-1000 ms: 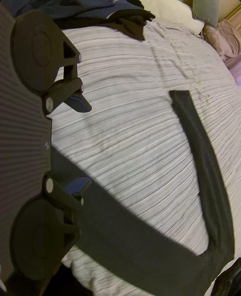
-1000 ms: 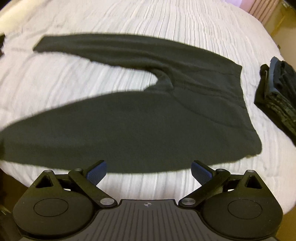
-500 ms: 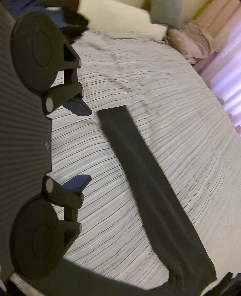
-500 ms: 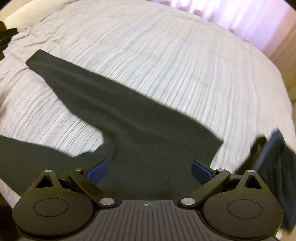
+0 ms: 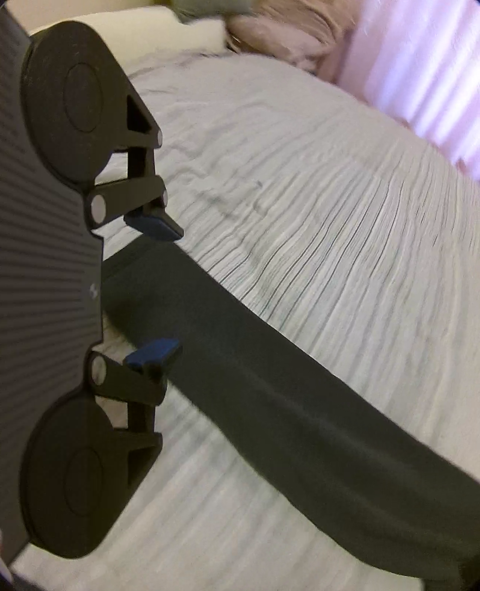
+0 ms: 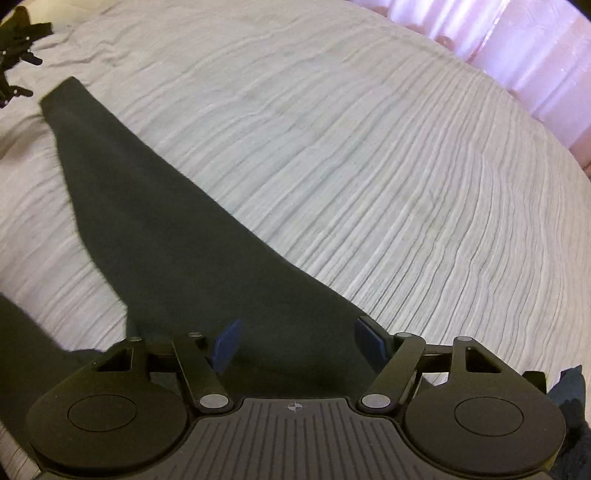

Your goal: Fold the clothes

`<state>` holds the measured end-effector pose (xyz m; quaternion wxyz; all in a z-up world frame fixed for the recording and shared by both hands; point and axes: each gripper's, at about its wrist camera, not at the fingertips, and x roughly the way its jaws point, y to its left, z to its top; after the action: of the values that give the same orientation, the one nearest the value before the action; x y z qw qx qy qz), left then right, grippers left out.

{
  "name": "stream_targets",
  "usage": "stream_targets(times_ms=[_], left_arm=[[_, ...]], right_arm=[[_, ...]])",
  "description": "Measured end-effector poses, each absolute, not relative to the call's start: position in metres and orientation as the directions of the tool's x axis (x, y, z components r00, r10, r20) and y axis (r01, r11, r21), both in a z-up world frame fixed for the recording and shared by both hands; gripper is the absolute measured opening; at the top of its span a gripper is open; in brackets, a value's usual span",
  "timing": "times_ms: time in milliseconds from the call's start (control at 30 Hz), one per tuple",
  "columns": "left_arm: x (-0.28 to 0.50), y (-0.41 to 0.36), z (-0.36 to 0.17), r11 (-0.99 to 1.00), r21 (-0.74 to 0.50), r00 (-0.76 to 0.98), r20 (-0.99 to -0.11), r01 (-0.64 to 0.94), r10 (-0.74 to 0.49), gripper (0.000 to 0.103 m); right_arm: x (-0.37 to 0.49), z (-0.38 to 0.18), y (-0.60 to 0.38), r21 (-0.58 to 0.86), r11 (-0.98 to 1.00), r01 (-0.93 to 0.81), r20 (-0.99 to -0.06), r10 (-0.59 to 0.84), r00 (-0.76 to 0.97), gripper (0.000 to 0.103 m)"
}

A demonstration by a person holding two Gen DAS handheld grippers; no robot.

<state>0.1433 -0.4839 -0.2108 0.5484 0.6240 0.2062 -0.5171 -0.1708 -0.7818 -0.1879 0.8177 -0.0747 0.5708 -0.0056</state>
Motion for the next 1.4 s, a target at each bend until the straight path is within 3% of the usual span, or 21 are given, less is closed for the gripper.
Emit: stream_targets(times_ms=[300,500,533,567,633,833,1033,1167,1233,1300,1400], left_arm=[[0.212,-0.529,-0.277,-0.545,0.301,0.225,-0.953,0.782,-0.204,0.049],[0.219,-0.537,-0.308,-0.665,0.195,0.179,-0.979,0.721,-0.092,0.035],[0.219,-0.539,-0.309,-0.668,0.184,0.177,-0.981,0.721,-0.080,0.027],[0.217,-0.538,-0.307,-0.666,0.195,0.185,-0.979,0.720,-0.087,0.014],[0.213,-0.532,-0.300,-0.660,0.231,0.208,-0.971,0.715,-0.114,0.002],[0.199,-0.517,-0.278,-0.634,0.335,0.276,-0.942,0.697,-0.194,0.001],[0.186,-0.501,-0.257,-0.600,0.434,0.341,-0.900,0.672,-0.270,0.001],[0.175,-0.493,-0.253,-0.580,0.495,0.398,-0.868,0.647,-0.297,0.001],[0.170,-0.491,-0.249,-0.574,0.516,0.420,-0.855,0.636,-0.303,0.001],[0.164,-0.486,-0.238,-0.555,0.536,0.436,-0.843,0.636,-0.315,0.001],[0.150,-0.467,-0.204,-0.488,0.573,0.453,-0.819,0.658,-0.352,0.001]], right_arm=[[-0.155,-0.225,-0.788,-0.186,0.982,-0.043,-0.926,-0.161,0.341,0.072],[-0.146,-0.252,-0.794,-0.166,0.986,-0.030,-0.943,-0.150,0.298,0.072],[-0.145,-0.254,-0.796,-0.162,0.986,-0.032,-0.945,-0.146,0.293,0.072],[-0.143,-0.255,-0.797,-0.169,0.985,-0.045,-0.945,-0.149,0.290,0.072],[-0.141,-0.257,-0.800,-0.182,0.981,-0.071,-0.947,-0.155,0.282,0.072],[-0.136,-0.257,-0.831,-0.199,0.971,-0.130,-0.954,-0.162,0.251,0.072],[-0.129,-0.279,-0.846,-0.234,0.893,-0.385,-0.965,-0.164,0.205,0.072],[-0.124,-0.301,-0.852,-0.177,0.872,-0.456,-0.983,-0.130,0.133,0.071],[-0.121,-0.305,-0.855,-0.106,0.897,-0.429,-0.994,-0.077,0.083,0.019],[-0.126,-0.298,-0.854,-0.083,0.914,-0.398,-0.995,-0.053,0.086,0.008],[-0.156,-0.262,-0.847,-0.164,0.909,-0.383,-0.974,-0.088,0.209,0.007]])
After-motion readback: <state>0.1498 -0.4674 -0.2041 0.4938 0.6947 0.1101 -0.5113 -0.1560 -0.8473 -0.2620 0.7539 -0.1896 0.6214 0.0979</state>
